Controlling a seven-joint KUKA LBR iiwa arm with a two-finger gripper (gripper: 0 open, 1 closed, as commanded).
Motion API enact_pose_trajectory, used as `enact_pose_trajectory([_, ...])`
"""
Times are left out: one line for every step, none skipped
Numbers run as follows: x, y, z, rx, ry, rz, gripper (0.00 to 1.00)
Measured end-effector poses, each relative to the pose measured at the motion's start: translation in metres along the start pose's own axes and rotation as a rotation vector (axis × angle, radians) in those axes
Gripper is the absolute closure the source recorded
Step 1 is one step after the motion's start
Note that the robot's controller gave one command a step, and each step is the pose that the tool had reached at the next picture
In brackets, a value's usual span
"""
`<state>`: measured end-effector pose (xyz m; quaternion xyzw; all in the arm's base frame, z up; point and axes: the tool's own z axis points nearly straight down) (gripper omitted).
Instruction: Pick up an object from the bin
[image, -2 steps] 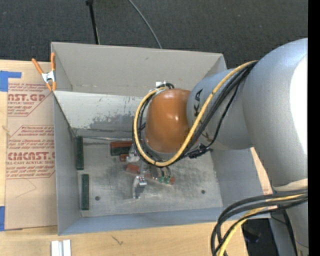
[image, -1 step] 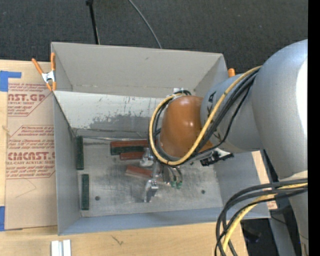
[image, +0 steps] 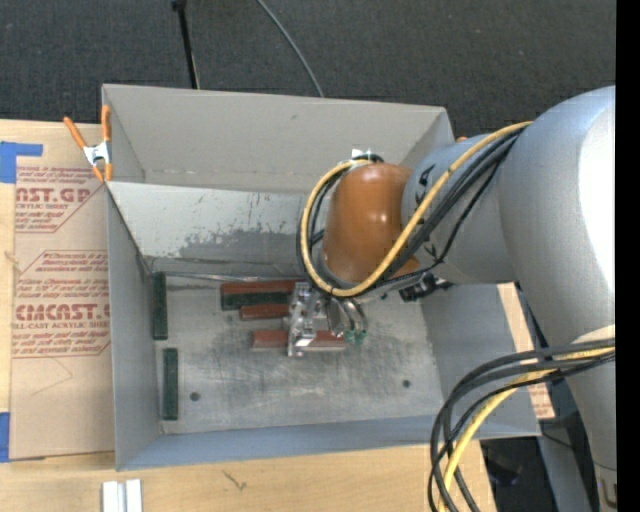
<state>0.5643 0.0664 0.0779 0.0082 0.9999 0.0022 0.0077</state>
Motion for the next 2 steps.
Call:
enact_pose_trajectory([0.000,0.000,0.000,0.000,0.000,0.000,1.00])
enact_pose_trajectory([-0.026,0.008,-0.161,0.003,0.006,-0.097,1.00])
